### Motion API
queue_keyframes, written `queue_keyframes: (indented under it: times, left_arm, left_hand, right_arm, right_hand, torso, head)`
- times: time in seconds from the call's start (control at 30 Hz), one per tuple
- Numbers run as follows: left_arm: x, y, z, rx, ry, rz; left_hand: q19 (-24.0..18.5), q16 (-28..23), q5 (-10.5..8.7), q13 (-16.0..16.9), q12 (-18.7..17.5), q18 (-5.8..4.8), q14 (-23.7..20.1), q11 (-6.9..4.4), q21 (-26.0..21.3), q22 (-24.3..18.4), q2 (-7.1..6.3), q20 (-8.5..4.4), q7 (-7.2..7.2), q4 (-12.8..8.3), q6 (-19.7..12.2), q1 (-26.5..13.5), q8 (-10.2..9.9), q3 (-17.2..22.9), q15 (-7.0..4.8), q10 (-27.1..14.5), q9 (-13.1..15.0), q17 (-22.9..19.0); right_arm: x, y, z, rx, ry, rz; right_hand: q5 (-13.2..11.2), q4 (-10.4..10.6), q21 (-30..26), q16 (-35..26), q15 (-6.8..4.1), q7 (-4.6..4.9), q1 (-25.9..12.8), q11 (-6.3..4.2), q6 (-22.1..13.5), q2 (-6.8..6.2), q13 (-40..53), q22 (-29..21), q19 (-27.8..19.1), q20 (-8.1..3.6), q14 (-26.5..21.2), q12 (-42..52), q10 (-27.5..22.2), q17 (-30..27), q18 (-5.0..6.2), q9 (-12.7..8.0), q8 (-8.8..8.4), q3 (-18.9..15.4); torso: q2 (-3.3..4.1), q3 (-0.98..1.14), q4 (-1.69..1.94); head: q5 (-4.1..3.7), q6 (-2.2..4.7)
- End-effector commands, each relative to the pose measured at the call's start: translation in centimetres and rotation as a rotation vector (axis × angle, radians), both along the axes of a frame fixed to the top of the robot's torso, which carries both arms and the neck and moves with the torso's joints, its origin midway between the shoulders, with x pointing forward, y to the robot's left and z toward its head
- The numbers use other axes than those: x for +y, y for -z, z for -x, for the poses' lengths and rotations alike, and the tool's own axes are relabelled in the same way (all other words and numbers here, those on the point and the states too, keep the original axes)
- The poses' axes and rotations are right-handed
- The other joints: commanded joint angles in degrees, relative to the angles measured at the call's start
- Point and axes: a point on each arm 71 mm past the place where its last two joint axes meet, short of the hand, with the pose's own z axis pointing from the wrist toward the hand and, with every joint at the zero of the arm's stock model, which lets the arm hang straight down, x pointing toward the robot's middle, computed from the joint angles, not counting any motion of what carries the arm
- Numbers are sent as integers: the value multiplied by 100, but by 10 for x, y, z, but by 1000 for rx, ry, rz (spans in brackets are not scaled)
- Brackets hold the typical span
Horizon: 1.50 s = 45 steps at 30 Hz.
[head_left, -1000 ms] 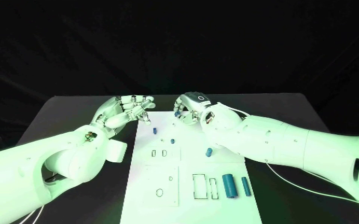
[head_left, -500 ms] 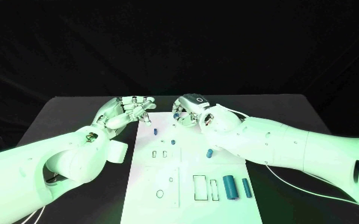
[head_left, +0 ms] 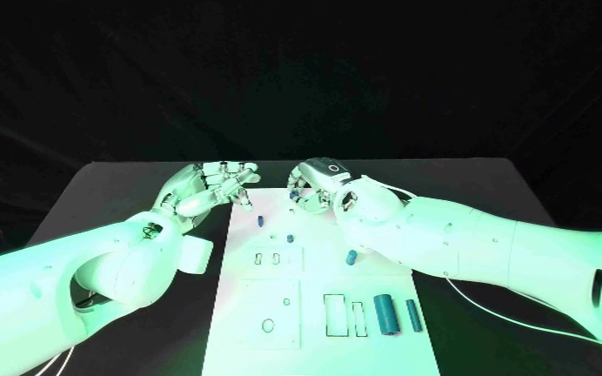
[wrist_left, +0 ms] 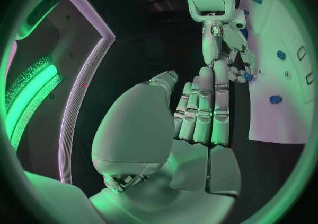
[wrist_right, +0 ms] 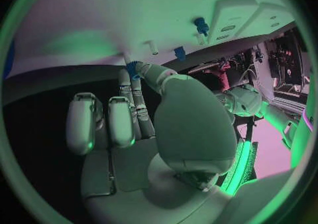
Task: Assemble the parts on the task board
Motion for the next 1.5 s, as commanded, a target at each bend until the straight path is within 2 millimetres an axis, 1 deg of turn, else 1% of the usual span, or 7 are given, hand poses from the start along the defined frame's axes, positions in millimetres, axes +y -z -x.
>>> queue_keyframes:
  times: [0.03,0.53,1.0,1.1,1.2,1.3,1.5]
  left_arm:
    - [-1,-2,0,-13,17,15]
    - [1,-2,-1,-11,12,13]
    - [2,-2,-1,-10,11,12]
    - [2,-2,-1,-10,11,12]
    - [2,-2,-1,-10,11,12]
    - [2,-2,0,-10,10,12]
    - [2,-3,-1,-12,9,12]
  left_hand:
    - [-41,17,-8,-7,-34,69,-26,32,25,5,8,-7,49,-7,10,-34,-29,40,6,6,8,8]
    - [-41,17,-8,-7,-34,69,-26,32,25,5,8,-7,49,-7,10,-34,-29,40,6,6,8,8]
    - [-56,21,-8,-6,-35,71,-27,33,41,16,4,-3,49,-13,6,-52,-31,51,8,1,8,10]
    - [-56,21,-8,-6,-35,71,-27,33,41,16,4,-3,49,-13,6,-52,-31,51,8,1,8,10]
    - [-56,21,-8,-6,-35,71,-27,33,41,16,4,-3,49,-13,6,-52,-31,51,8,1,8,10]
    - [-56,21,-8,-6,-35,71,-27,33,41,16,4,-3,49,-13,6,-52,-31,51,8,1,8,10]
    - [-56,21,-8,-6,-35,71,-27,33,41,16,4,-3,49,-13,6,-52,-31,51,8,1,8,10]
  right_arm:
    - [-3,5,1,-11,23,38]
    - [-7,2,5,-39,40,51]
    - [-3,3,6,-20,29,47]
    - [-3,3,5,-15,30,43]
    - [-3,3,5,-7,29,42]
    - [-2,3,4,3,25,44]
    - [-1,5,3,27,24,59]
  right_hand:
    - [47,-22,15,32,17,4,-17,-72,-37,-17,10,47,-13,13,186,-8,66,17,-14,12,-8,42]
    - [68,-33,49,48,13,-3,-24,-79,-15,-44,24,102,12,14,190,6,96,34,-23,32,2,42]
    - [37,-4,45,55,16,-5,-92,-73,-35,-96,31,104,11,17,190,-11,74,33,-23,52,-16,32]
    - [-34,34,7,47,48,29,-148,-29,-137,-142,4,61,-15,36,181,-99,-65,7,-15,54,-86,55]
    - [-81,77,-159,-45,126,114,-191,71,-299,-214,-90,-153,-128,98,132,-271,-335,-156,29,50,-209,114]
    - [-81,78,-160,-44,128,116,-191,73,-299,-214,-92,-153,-128,100,132,-274,-339,-154,29,50,-211,116]
    - [-98,96,-211,-63,152,135,-212,99,-327,-250,-131,-213,-160,126,120,-314,-409,-191,43,58,-242,118]
  torso:
    - [1,3,-1]
    - [3,5,-7]
    - [16,-3,11]
    - [13,-4,13]
    - [17,-10,15]
    - [19,-14,14]
    - [17,-7,12]
  head:
    - [9,-5]
    - [9,4]
    - [-16,17]
    - [-16,9]
    - [-22,2]
    - [-19,-6]
    - [-22,-30]
